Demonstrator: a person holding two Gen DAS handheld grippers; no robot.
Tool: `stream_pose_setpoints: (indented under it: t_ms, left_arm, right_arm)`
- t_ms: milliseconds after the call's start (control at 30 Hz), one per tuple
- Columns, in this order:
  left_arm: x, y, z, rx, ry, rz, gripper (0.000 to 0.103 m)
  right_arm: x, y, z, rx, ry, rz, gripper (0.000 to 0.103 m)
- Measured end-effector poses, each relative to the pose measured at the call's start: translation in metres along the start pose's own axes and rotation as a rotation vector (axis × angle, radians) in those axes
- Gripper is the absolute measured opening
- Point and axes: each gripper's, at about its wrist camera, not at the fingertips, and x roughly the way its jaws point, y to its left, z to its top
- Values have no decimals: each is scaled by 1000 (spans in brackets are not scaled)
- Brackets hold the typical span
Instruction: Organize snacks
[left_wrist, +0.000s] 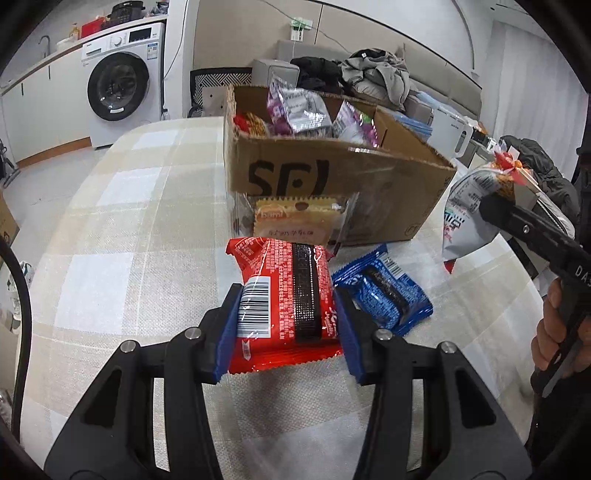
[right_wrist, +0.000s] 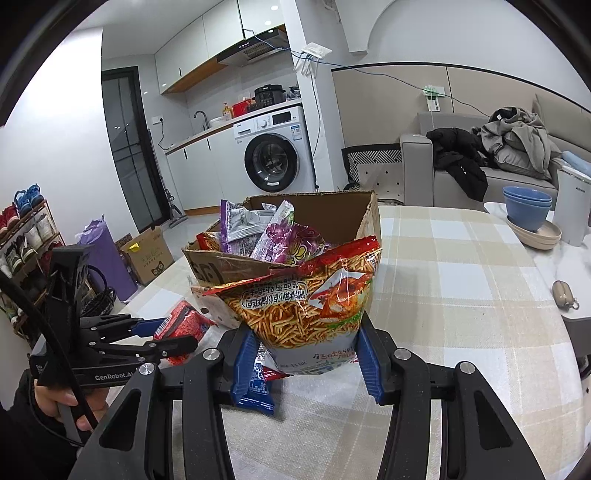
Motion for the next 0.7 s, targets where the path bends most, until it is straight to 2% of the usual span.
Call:
stream_pose_setpoints:
  t_ms: [700]
  left_arm:
    - [-84, 14, 19, -23, -140, -5, 45]
  right_arm:
    - [-19, 2, 13, 0, -82, 31, 49]
